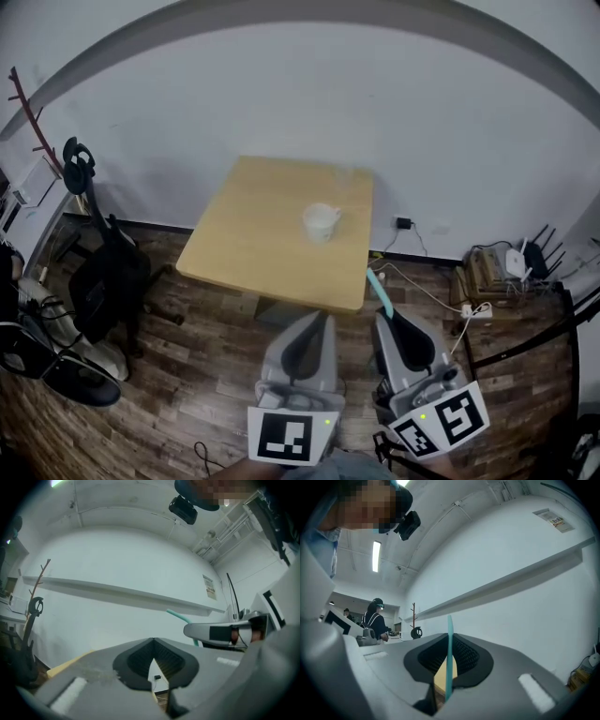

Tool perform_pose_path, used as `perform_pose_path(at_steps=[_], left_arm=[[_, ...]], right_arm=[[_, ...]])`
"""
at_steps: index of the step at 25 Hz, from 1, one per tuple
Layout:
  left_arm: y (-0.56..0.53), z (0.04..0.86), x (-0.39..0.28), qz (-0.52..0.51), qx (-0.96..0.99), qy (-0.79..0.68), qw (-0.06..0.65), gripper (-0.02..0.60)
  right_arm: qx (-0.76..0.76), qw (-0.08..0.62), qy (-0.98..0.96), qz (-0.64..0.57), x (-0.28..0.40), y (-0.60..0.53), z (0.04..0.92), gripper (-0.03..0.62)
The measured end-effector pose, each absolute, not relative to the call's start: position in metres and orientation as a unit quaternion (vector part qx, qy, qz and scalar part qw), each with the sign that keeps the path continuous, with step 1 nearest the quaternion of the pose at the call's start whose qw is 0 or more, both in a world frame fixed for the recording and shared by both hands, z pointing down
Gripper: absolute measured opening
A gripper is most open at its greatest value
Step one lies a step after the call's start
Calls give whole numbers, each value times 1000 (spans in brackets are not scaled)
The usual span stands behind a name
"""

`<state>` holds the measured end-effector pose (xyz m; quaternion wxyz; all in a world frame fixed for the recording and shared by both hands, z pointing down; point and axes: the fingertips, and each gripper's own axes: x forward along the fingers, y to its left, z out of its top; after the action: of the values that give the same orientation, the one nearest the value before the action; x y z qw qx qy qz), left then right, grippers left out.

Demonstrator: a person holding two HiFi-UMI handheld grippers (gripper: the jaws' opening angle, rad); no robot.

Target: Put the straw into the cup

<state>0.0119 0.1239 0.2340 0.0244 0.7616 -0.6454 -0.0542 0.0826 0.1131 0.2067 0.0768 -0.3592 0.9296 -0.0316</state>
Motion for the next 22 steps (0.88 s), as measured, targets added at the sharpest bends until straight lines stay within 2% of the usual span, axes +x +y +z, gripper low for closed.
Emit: perform_pose_path(at_steps=[11,22], left_arm=[[82,232,-7,-61,773,-631,26,15],[18,272,5,-19,770,-635,60,15]], right_arm=[[-369,82,926,-11,60,78,191,34],[-373,76,922,-69,74,9,232,34]])
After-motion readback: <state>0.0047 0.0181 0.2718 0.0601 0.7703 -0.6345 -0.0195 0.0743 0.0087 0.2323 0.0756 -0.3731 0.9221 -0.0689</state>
